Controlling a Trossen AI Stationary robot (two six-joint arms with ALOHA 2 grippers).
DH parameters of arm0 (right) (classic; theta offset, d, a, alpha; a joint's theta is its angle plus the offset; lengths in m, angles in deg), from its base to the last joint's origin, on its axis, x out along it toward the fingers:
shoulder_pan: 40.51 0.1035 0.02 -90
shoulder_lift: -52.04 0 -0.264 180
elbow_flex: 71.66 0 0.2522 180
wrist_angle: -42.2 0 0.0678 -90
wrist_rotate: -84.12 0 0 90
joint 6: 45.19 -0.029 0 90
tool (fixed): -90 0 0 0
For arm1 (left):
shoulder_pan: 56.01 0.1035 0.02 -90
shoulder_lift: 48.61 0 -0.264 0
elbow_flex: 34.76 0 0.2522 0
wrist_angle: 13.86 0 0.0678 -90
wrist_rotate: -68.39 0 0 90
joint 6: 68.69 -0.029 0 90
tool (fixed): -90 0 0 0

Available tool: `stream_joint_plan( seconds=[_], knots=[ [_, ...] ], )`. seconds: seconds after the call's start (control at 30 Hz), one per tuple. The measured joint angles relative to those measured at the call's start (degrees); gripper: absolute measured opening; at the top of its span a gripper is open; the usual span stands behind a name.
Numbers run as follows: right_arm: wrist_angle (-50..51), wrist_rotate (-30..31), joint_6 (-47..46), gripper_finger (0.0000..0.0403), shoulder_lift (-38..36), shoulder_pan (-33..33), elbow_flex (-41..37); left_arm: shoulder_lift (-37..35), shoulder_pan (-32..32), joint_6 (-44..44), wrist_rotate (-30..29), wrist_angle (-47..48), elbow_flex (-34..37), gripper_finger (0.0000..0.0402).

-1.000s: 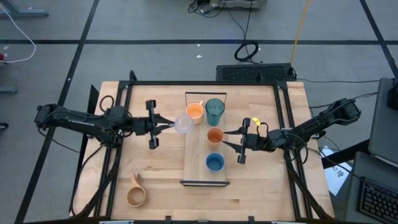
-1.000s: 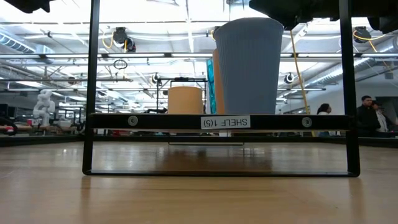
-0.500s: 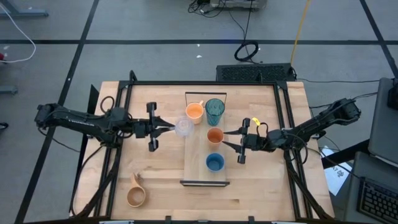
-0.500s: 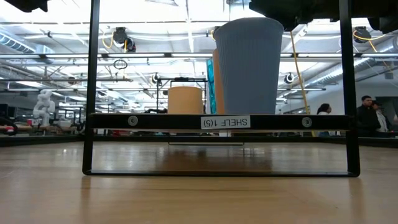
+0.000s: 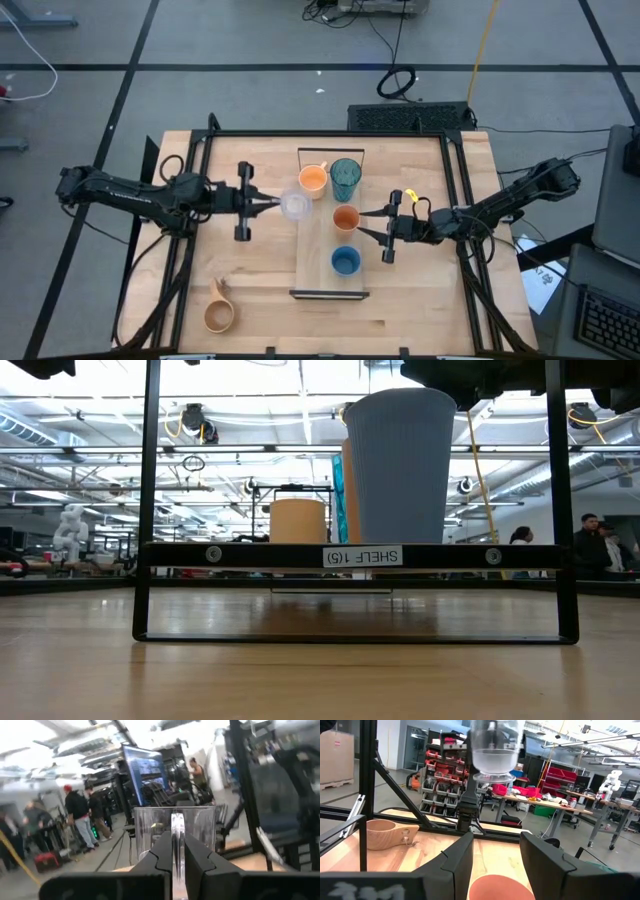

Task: Stack small to large cups/mugs on shelf
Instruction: Put the transparent mug on the shelf

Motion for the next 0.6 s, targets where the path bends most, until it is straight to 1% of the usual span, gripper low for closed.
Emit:
stream_joint_plan(
  seconds=[0.2,0.37,0.47,0.6],
  knots=[
    [0.0,-0.01,-0.05,0.0152,0.0,0.0,0.0,0.0,0.02,11.51,-5.17,-0.26,-0.02,0.0015],
    [0.02,-0.04,-0.87,0.0152,0.0,0.0,0.0,0.0,-0.04,18.13,-5.41,-0.12,-0.02,0.0019],
    [0.04,-0.04,-0.9,0.0152,0.0,0.0,0.0,0.0,-0.95,18.34,-5.4,0.0,-0.02,0.0015],
    [0.1,-0.04,-1.1,0.0152,0.0,0.02,0.0,0.0,-2.95,13.97,-5.59,1.3,-0.02,0.002]
  ],
)
